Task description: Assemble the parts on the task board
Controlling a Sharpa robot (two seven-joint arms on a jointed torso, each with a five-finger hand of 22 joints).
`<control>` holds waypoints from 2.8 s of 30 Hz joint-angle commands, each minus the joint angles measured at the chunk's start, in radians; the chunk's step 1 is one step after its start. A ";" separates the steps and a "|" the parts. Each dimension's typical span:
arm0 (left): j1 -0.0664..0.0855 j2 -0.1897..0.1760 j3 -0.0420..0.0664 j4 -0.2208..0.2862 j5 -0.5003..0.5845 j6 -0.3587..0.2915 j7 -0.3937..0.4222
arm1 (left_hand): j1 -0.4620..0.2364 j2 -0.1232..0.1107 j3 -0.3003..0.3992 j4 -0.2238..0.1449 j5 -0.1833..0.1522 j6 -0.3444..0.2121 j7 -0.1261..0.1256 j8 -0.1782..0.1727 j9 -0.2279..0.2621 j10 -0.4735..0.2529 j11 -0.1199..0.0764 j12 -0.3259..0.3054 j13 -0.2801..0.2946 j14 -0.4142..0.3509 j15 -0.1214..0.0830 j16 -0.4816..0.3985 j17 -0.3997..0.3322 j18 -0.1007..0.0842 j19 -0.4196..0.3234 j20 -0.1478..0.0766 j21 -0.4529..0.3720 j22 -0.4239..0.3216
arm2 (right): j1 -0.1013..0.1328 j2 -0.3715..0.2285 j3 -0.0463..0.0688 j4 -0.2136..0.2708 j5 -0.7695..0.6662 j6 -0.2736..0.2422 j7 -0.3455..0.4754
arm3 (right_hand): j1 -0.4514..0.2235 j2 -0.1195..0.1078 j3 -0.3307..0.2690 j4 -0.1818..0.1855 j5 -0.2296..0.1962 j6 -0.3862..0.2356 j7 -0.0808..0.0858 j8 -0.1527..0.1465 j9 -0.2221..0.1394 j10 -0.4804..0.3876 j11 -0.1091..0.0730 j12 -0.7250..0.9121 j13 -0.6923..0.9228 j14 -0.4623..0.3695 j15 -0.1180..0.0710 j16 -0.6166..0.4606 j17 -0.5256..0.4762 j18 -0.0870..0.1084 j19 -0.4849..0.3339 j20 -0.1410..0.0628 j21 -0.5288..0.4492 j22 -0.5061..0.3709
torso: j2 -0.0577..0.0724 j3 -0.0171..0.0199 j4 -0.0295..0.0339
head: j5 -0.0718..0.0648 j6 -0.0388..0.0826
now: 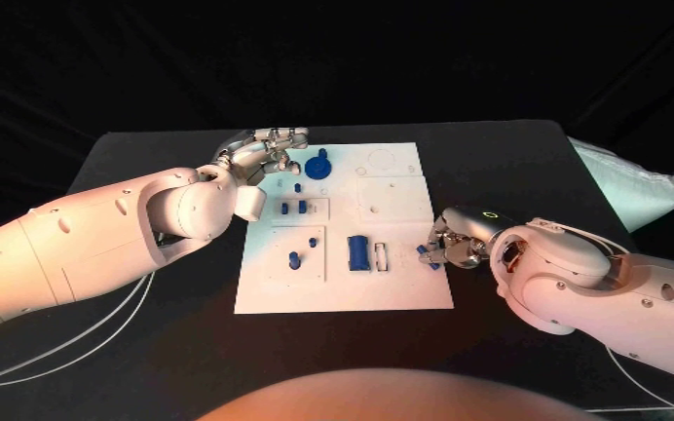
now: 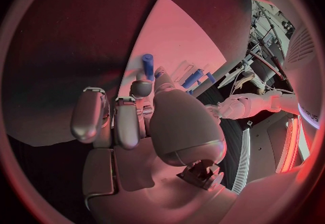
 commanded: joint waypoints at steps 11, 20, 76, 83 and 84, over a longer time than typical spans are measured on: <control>0.000 0.001 0.001 0.001 -0.004 0.020 0.004 | -0.001 0.010 -0.006 -0.002 0.000 -0.007 0.003 0.007 -0.001 -0.005 -0.002 0.002 0.001 -0.007 0.001 -0.002 -0.001 0.011 -0.002 0.000 -0.005 -0.002 | -0.017 0.045 -0.005 -0.018 -0.208 0.213 -0.018 | 0.139 -0.003 0.080 -0.082 -0.110 0.027 -0.006 -0.021 -0.007 0.007 -0.012 -0.007 0.005 0.052 -0.008 -0.006 0.006 -0.007 0.002 -0.004 -0.005 0.008 | 0.000 -0.0002 0.0010 | 0.002 -0.004; 0.000 0.001 0.000 0.001 -0.004 0.020 0.002 | -0.001 0.010 -0.006 -0.002 0.000 -0.007 0.003 0.007 -0.001 -0.005 -0.002 0.002 0.001 -0.007 0.001 -0.002 -0.001 0.011 -0.002 0.000 -0.005 -0.002 | -0.019 0.053 -0.005 -0.020 -0.236 0.199 -0.025 | 0.125 0.002 0.115 -0.079 -0.031 0.044 -0.010 -0.030 -0.011 0.027 -0.017 0.014 0.026 0.054 -0.010 -0.004 0.013 -0.008 0.006 -0.006 -0.002 0.015 | 0.000 -0.0001 -0.0004 | 0.002 -0.004; 0.000 0.005 0.000 0.004 -0.004 0.030 -0.005 | -0.001 0.010 -0.007 -0.002 0.000 -0.008 0.003 0.007 -0.002 -0.007 -0.001 0.004 0.002 -0.008 0.001 -0.002 -0.002 0.011 -0.002 0.000 -0.005 -0.002 | -0.003 0.149 0.003 -0.034 0.210 -0.088 -0.036 | -0.057 -0.060 0.266 0.099 0.182 0.082 -0.021 -0.044 0.000 0.088 -0.024 0.103 0.118 0.061 -0.017 0.015 0.049 -0.014 0.023 -0.016 0.018 0.053 | 0.000 0.0000 -0.0008 | 0.006 -0.009; 0.000 0.006 0.000 0.003 -0.004 0.030 -0.006 | -0.001 0.010 -0.007 -0.002 0.000 -0.008 0.003 0.007 -0.002 -0.007 -0.001 0.004 0.002 -0.008 0.001 -0.002 -0.002 0.011 -0.002 0.000 -0.005 -0.002 | -0.003 0.153 0.003 -0.036 0.193 -0.076 -0.038 | -0.086 -0.069 0.258 0.116 0.166 0.086 -0.021 -0.041 0.004 0.093 -0.023 0.111 0.127 0.061 -0.017 0.014 0.047 -0.014 0.023 -0.016 0.017 0.053 | 0.000 -0.0003 -0.0001 | 0.006 -0.010; 0.000 0.006 0.000 0.003 -0.004 0.030 -0.006 | -0.001 0.010 -0.007 -0.002 0.000 -0.008 0.003 0.007 -0.002 -0.007 -0.001 0.004 0.002 -0.008 0.001 -0.002 -0.002 0.011 -0.002 0.000 -0.005 -0.002 | -0.003 0.153 0.003 -0.036 0.192 -0.076 -0.038 | -0.098 -0.073 0.251 0.121 0.167 0.087 -0.020 -0.041 0.005 0.094 -0.023 0.113 0.129 0.061 -0.017 0.014 0.047 -0.014 0.023 -0.016 0.017 0.053 | 0.000 -0.0003 -0.0001 | 0.006 -0.010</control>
